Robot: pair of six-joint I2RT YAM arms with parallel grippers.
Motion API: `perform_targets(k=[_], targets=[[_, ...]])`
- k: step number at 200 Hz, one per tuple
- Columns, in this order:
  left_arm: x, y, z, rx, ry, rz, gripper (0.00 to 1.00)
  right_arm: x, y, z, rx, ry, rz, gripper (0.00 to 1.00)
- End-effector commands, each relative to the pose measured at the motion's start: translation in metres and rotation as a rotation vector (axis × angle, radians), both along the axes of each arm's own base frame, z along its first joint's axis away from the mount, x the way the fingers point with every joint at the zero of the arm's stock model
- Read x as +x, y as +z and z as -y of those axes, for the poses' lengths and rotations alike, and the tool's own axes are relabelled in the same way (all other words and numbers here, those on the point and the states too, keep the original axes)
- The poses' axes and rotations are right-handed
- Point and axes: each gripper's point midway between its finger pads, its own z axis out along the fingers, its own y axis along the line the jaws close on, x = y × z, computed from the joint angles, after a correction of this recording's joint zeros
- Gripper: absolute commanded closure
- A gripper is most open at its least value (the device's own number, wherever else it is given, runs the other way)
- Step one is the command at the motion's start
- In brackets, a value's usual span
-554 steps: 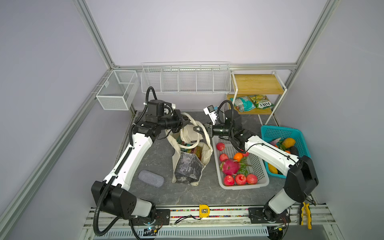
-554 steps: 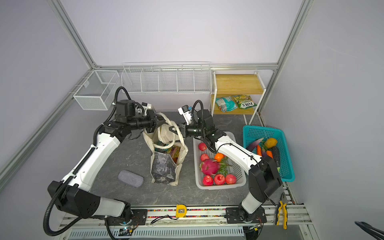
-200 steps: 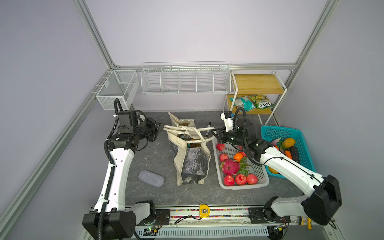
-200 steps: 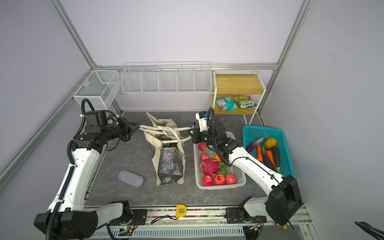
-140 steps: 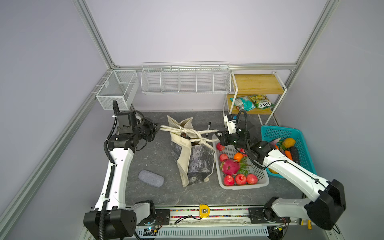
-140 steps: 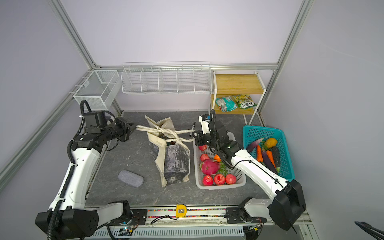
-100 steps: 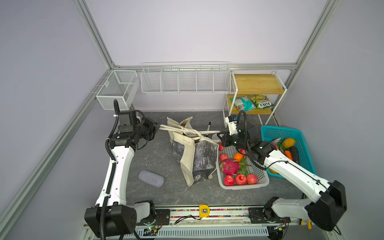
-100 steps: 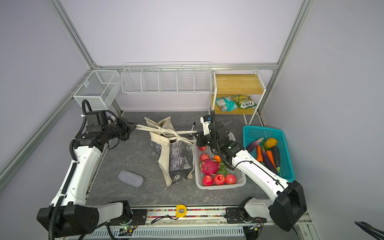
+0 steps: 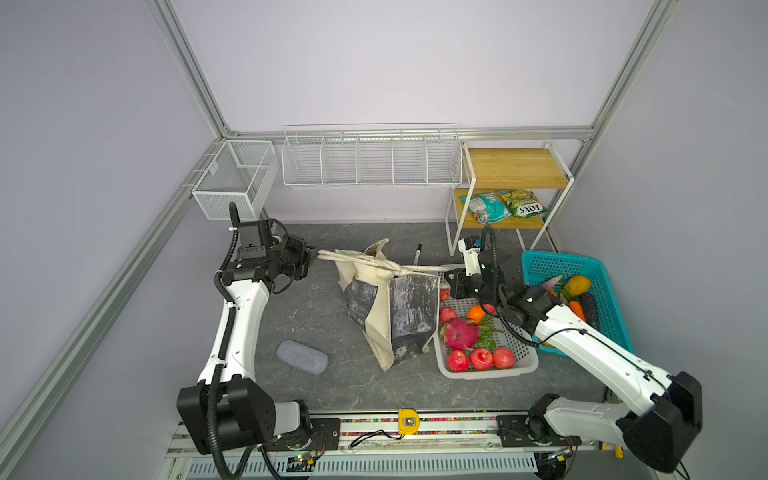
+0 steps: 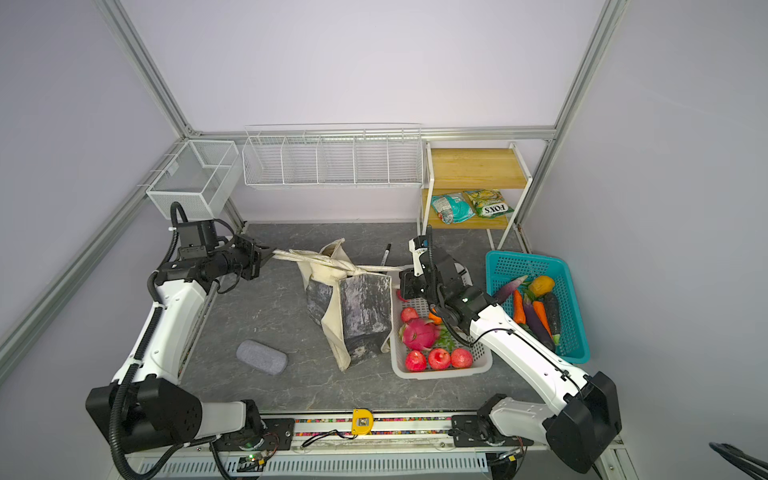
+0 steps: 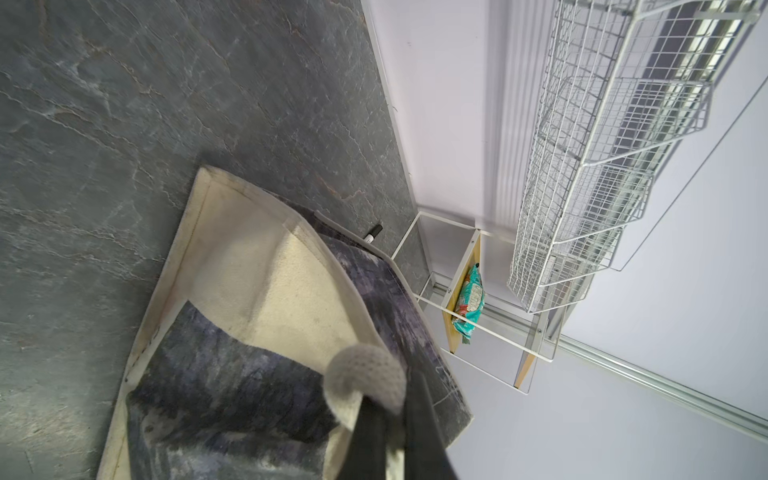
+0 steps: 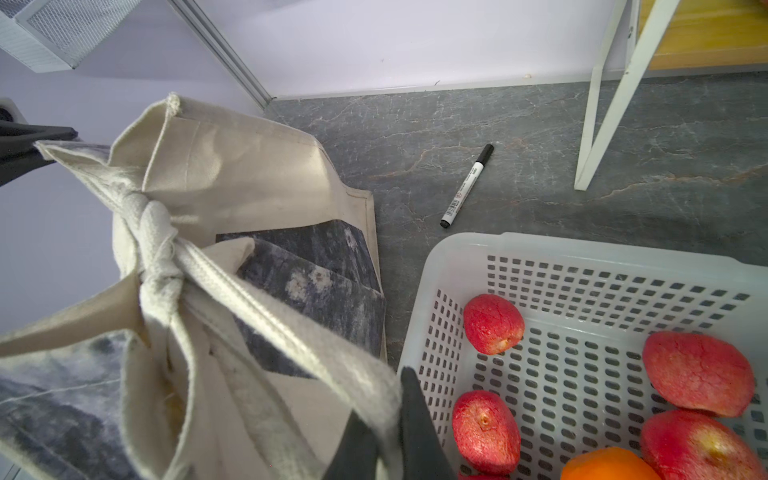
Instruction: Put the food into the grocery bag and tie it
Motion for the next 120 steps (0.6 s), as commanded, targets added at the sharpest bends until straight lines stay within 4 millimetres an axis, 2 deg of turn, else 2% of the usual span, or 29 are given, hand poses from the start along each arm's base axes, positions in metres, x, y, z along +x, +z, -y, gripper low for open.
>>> perform_targets(k=[1, 42, 73, 100, 120], targets=[[0.041, 0.066, -0.163, 0.275, 0.567, 0.244, 1.0, -0.007, -0.039, 0.131, -0.349, -0.442, -0.079, 0.93], [0.053, 0.08, -0.179, 0.291, 0.587, 0.274, 1.0, -0.019, -0.045, 0.143, -0.375, -0.469, -0.098, 0.93], [0.059, 0.089, -0.192, 0.263, 0.599, 0.3, 1.0, -0.025, -0.042, 0.149, -0.381, -0.476, -0.1, 0.93], [0.066, 0.099, -0.197, 0.27, 0.589, 0.324, 1.0, -0.029, -0.046, 0.148, -0.367, -0.473, -0.117, 0.93], [0.074, 0.111, -0.196, 0.245, 0.576, 0.368, 1.0, -0.03, -0.045, 0.14, -0.306, -0.465, -0.126, 0.93]])
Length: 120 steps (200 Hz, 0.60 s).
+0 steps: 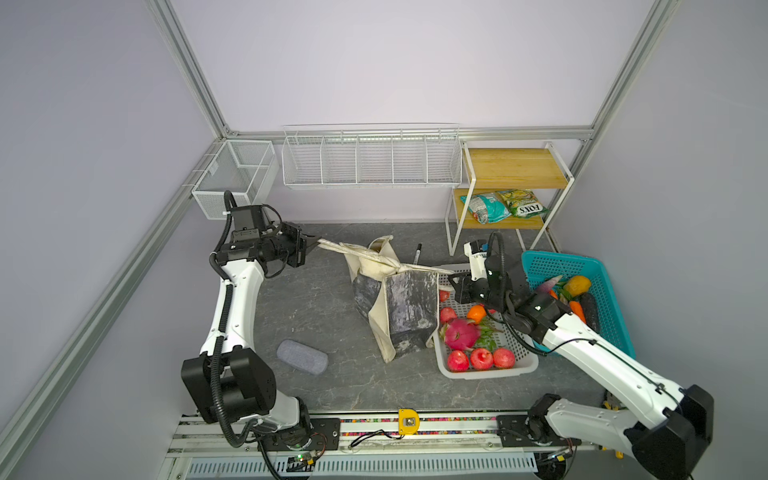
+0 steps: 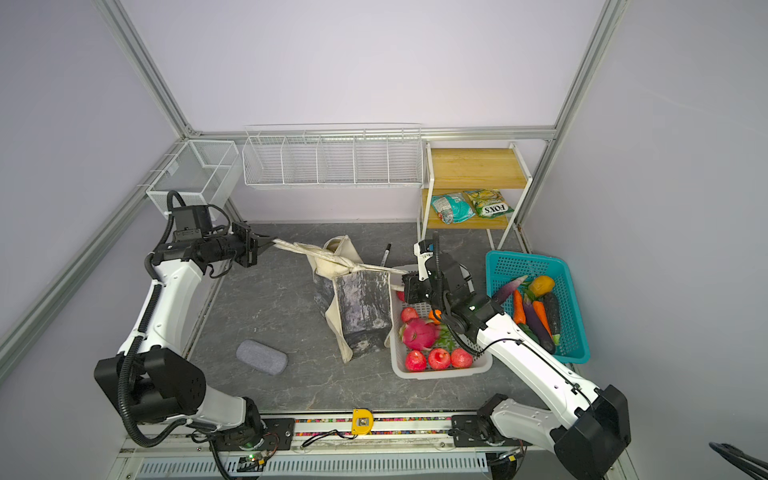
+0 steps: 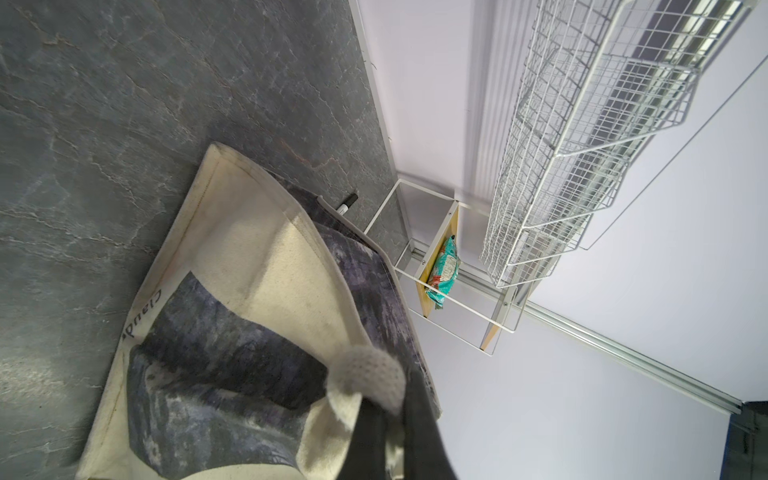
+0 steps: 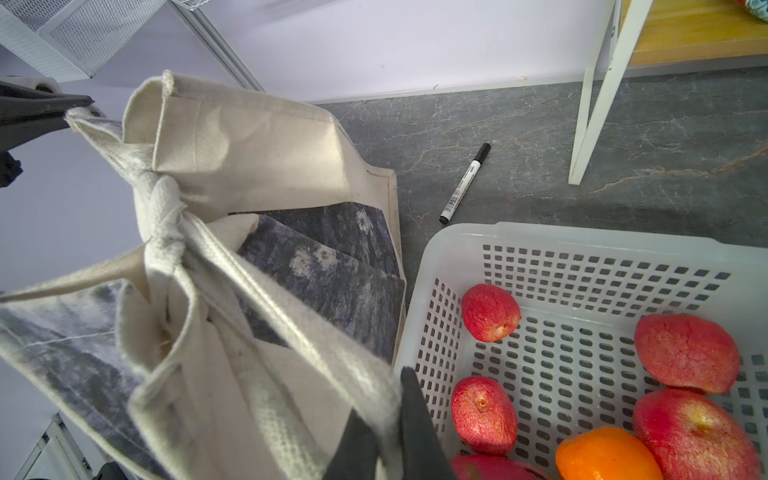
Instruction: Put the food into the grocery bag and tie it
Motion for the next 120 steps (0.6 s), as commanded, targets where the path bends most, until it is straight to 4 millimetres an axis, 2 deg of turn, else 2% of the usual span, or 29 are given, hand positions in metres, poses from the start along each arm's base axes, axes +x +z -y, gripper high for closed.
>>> perform_targets(k=[1, 27, 56, 87, 120], targets=[[0.051, 0.092, -0.2, 0.345, 0.686, 0.372, 1.0, -0.018, -0.049, 0.13, -0.325, -0.449, -0.144, 0.93], [0.06, 0.113, -0.198, 0.334, 0.668, 0.425, 1.0, -0.016, -0.048, 0.112, -0.272, -0.404, -0.137, 0.93], [0.071, 0.127, -0.196, 0.303, 0.644, 0.465, 1.0, -0.014, -0.049, 0.096, -0.219, -0.381, -0.133, 0.93], [0.082, 0.129, -0.191, 0.295, 0.608, 0.476, 1.0, -0.012, -0.055, 0.077, -0.224, -0.345, -0.132, 0.93], [0.093, 0.122, -0.186, 0.309, 0.574, 0.464, 1.0, -0.011, -0.066, 0.071, -0.238, -0.339, -0.146, 0.93]])
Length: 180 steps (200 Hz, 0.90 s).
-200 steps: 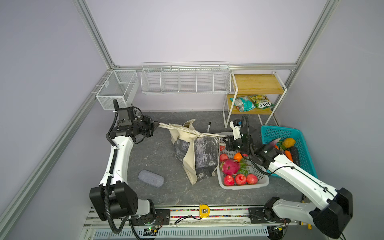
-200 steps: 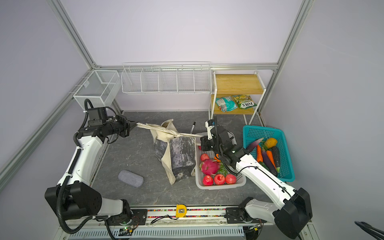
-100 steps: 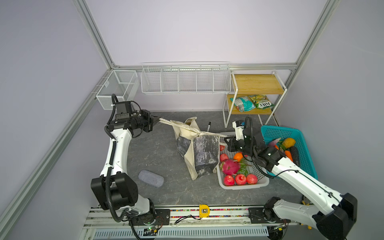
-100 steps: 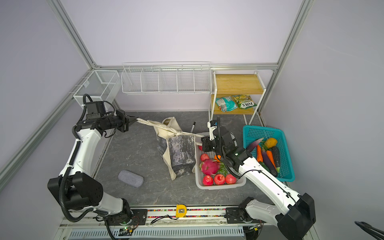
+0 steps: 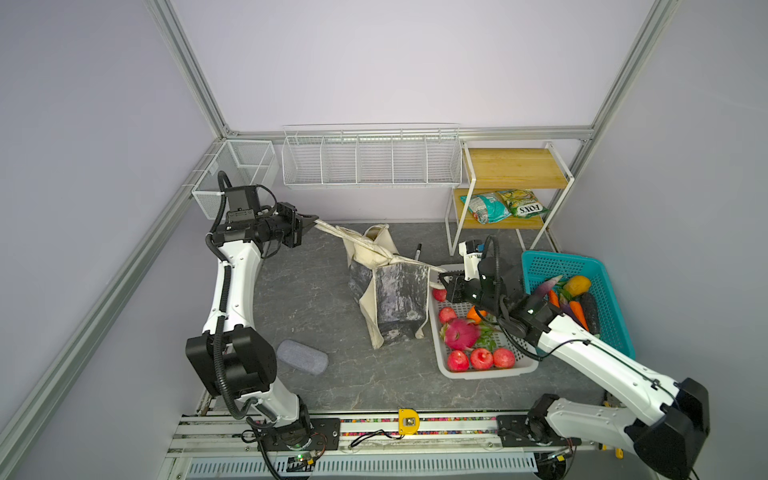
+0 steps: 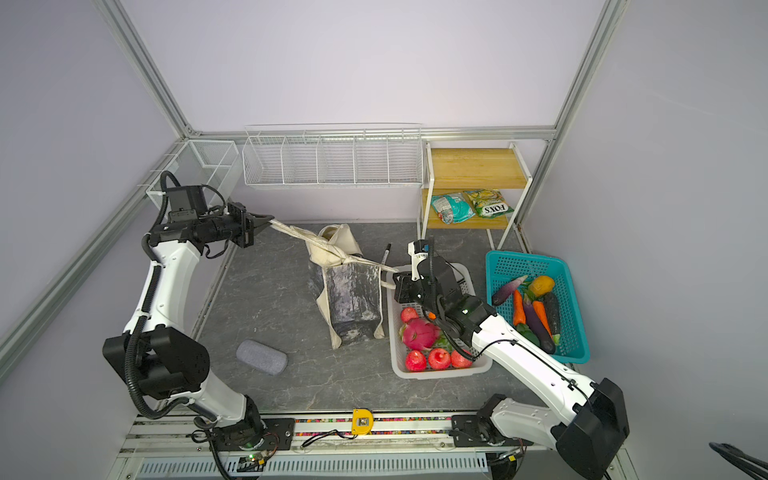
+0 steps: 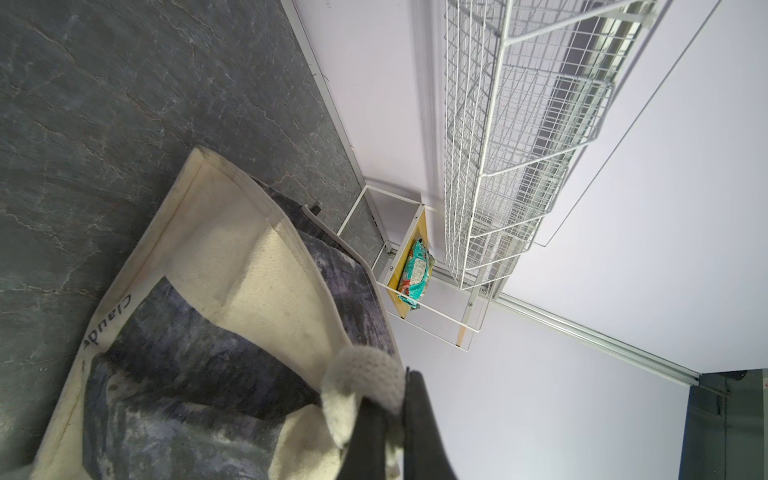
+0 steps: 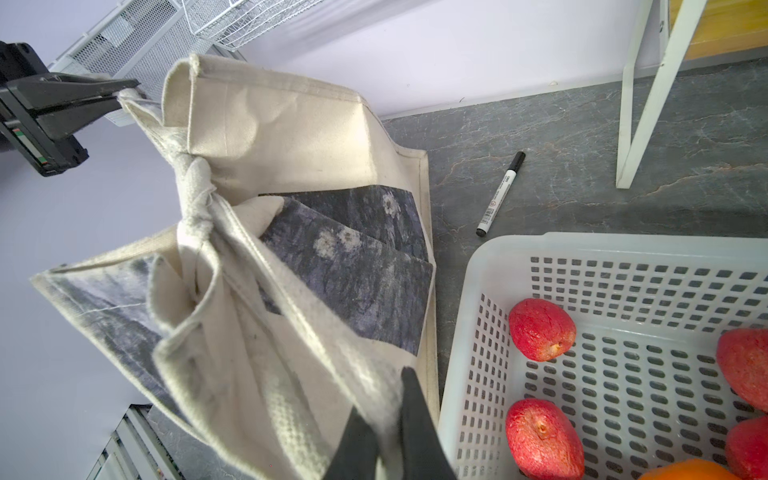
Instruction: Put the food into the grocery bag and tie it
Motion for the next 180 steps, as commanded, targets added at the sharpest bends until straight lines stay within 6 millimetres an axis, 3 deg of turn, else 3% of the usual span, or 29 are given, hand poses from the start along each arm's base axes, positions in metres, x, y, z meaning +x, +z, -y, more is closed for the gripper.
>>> perform_targets(k=[1, 33, 67, 145, 180], targets=[[0.054, 0.089, -0.182, 0.306, 0.611, 0.398, 1.0, -0.008, -0.074, 0.1, -0.345, -0.331, -0.174, 0.93], [0.063, 0.08, -0.184, 0.304, 0.603, 0.384, 1.0, -0.01, -0.087, 0.103, -0.376, -0.333, -0.195, 0.93], [0.073, 0.083, -0.187, 0.313, 0.597, 0.391, 1.0, -0.014, -0.095, 0.106, -0.4, -0.335, -0.215, 0.93], [0.094, 0.077, -0.149, 0.311, 0.509, 0.387, 1.0, -0.013, -0.097, 0.101, -0.406, -0.305, -0.215, 0.93], [0.096, 0.078, -0.146, 0.308, 0.498, 0.387, 1.0, -0.012, -0.096, 0.098, -0.397, -0.29, -0.205, 0.93]])
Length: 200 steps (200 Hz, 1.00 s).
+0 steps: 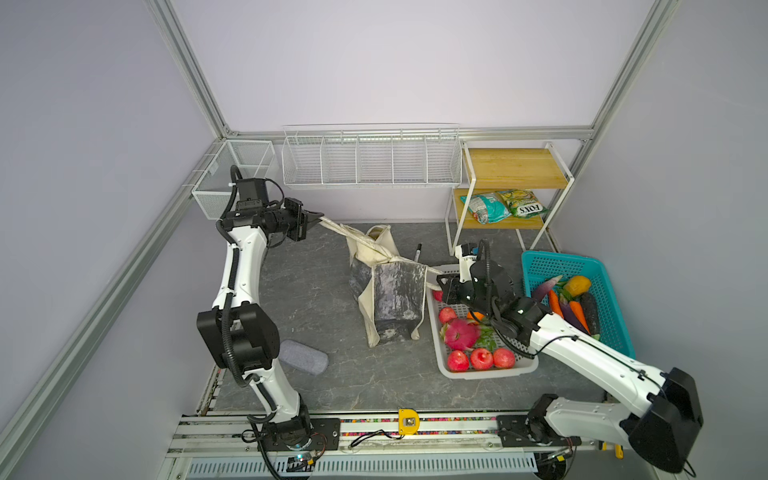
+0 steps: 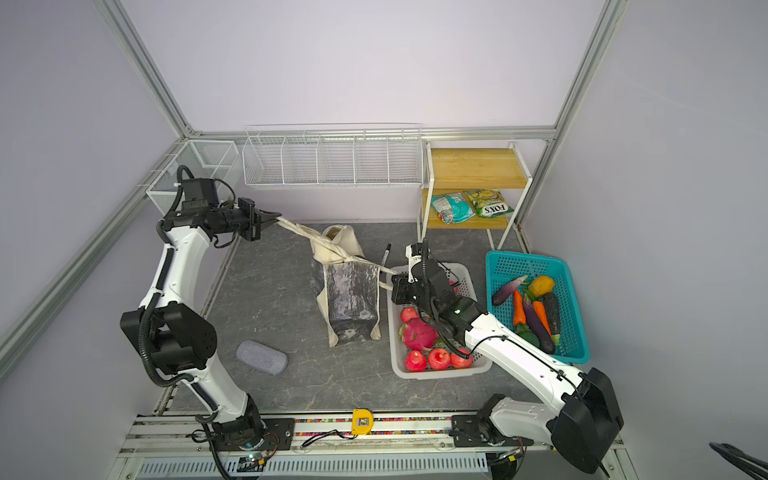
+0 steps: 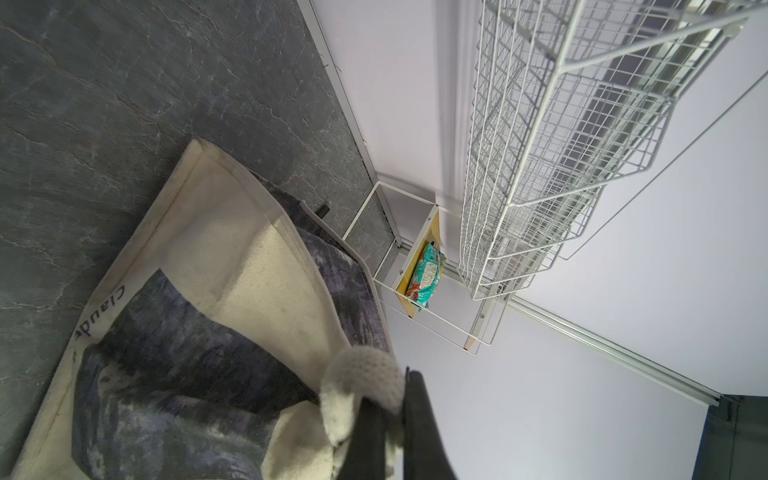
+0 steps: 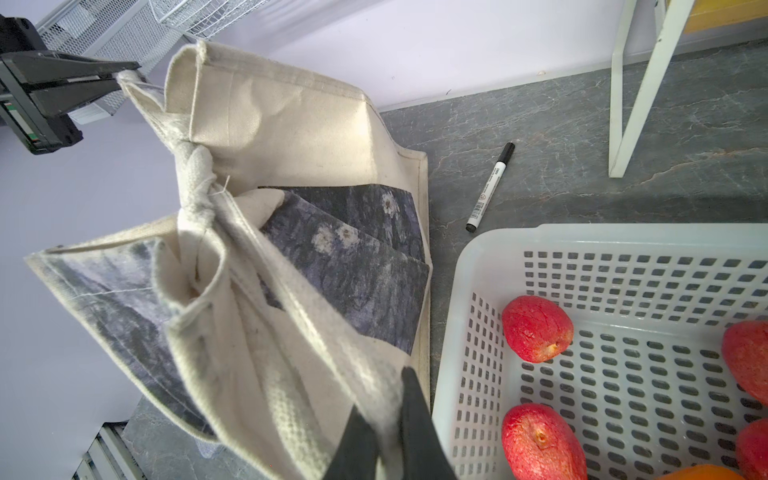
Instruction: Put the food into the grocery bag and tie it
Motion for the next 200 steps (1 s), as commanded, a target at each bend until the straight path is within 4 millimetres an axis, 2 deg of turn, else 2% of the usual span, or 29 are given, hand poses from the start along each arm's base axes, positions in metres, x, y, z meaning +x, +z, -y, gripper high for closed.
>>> perform_targets(k=[1, 3, 5, 9, 69, 120, 150, 172, 200], targets=[[0.065, 0.098, -0.156, 0.315, 0.541, 0.455, 1.0, -0.019, -0.077, 0.101, -0.38, -0.26, -0.198, 0.93], [0.065, 0.097, -0.157, 0.316, 0.542, 0.454, 1.0, -0.019, -0.076, 0.101, -0.379, -0.257, -0.197, 0.93], [0.067, 0.098, -0.142, 0.309, 0.514, 0.459, 1.0, -0.018, -0.076, 0.1, -0.379, -0.255, -0.195, 0.93], [0.068, 0.098, -0.135, 0.307, 0.502, 0.46, 1.0, -0.018, -0.076, 0.099, -0.377, -0.25, -0.192, 0.93], [0.066, 0.089, -0.107, 0.301, 0.438, 0.442, 1.0, -0.012, -0.072, 0.087, -0.393, -0.178, -0.148, 0.93], [0.06, 0.077, -0.087, 0.291, 0.397, 0.427, 1.0, -0.008, -0.065, 0.073, -0.387, -0.119, -0.109, 0.88], [0.05, 0.071, -0.077, 0.283, 0.374, 0.414, 1.0, -0.007, -0.059, 0.066, -0.373, -0.095, -0.087, 0.86], [0.039, 0.059, -0.069, 0.25, 0.354, 0.383, 1.0, -0.005, -0.054, 0.059, -0.357, -0.073, -0.076, 0.85], [0.02, 0.045, -0.048, 0.239, 0.298, 0.351, 1.0, -0.003, -0.05, 0.046, -0.326, -0.034, -0.065, 0.85]])
